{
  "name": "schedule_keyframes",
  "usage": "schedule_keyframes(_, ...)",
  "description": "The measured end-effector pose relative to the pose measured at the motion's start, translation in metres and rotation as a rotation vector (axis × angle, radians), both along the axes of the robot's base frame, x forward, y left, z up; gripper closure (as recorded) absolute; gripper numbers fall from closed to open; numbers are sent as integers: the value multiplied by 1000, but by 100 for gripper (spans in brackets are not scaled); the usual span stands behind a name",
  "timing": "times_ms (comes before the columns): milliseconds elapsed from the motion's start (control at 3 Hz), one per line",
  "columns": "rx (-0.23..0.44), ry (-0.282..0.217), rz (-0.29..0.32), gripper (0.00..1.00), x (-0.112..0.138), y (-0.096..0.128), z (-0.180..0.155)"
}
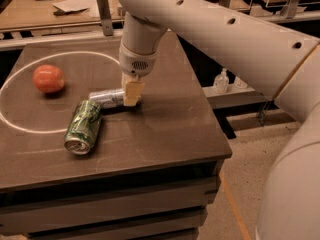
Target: Move redbull can near green can
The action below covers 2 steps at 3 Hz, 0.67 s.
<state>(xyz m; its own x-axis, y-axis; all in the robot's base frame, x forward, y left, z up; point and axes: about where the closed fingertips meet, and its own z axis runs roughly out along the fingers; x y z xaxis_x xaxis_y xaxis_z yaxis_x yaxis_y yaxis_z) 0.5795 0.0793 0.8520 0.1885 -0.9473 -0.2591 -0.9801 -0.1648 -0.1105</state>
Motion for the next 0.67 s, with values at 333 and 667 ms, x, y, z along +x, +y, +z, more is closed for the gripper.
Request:
schedule_keyframes(333, -17, 9, 7, 24, -15, 13, -14)
schedule_keyframes(667, -20, 10, 3, 0, -17, 11, -15)
